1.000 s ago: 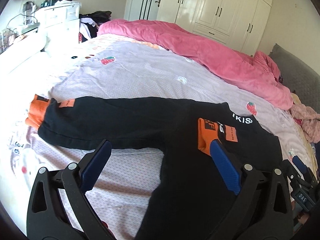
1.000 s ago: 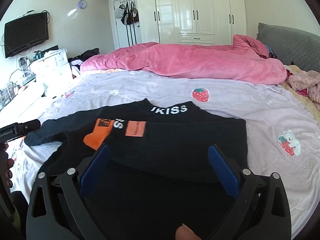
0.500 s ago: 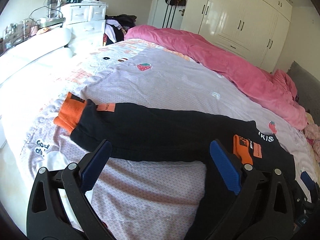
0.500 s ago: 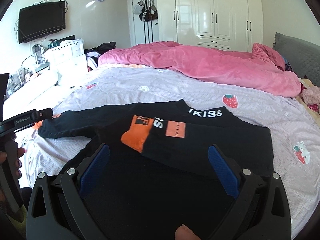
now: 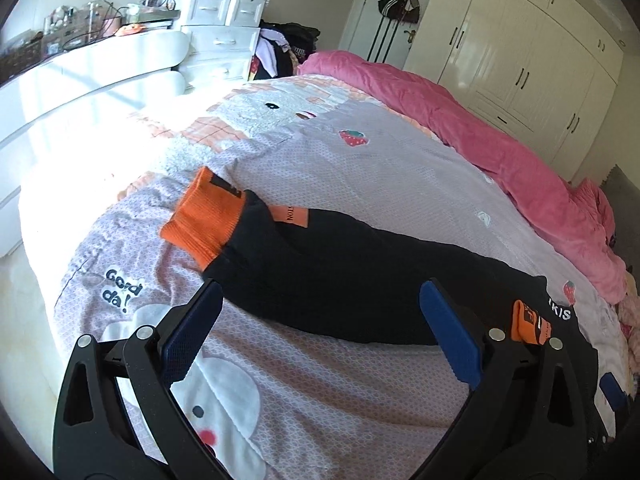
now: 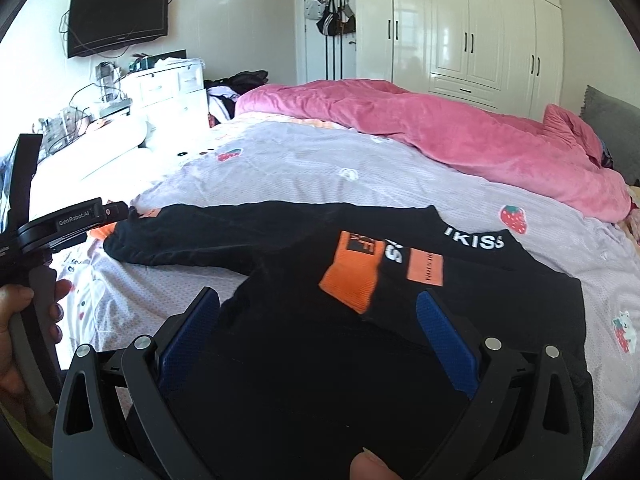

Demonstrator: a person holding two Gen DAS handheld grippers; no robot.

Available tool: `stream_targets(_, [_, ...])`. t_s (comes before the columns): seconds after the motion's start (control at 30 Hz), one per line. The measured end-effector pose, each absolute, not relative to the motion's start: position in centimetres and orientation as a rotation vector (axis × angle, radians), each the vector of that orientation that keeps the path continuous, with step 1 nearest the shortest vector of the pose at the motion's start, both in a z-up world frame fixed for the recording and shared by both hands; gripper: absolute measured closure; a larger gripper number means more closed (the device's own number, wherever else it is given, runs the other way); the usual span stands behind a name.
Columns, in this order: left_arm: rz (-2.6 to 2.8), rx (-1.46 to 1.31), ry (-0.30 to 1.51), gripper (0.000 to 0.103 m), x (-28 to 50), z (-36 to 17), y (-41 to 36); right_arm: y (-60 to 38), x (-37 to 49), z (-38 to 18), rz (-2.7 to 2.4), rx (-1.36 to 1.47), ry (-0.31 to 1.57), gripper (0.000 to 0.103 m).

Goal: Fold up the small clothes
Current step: 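Move the left gripper to the other sleeve's orange cuff, then grasp the orange cuff of the other sleeve with the left gripper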

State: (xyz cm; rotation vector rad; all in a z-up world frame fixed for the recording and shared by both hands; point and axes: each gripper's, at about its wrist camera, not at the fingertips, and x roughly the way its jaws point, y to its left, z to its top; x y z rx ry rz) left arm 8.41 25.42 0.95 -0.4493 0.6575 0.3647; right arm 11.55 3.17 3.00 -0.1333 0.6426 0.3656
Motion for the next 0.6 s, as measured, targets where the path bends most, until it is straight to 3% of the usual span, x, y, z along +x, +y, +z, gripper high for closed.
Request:
stream_targets(0.53, [0.421, -0.732, 0.640, 0.011, 7.8, -3.3, 31.7, 8.5, 13.6, 3.2, 0.414, -0.217, 0.631, 0.005])
stream_targets(0.6, [0.436, -0.758, 0.636, 0.014, 8.0, -3.5, 32.2, 8.8, 14.0, 3.1, 0.419, -0.221, 0.632, 0.005])
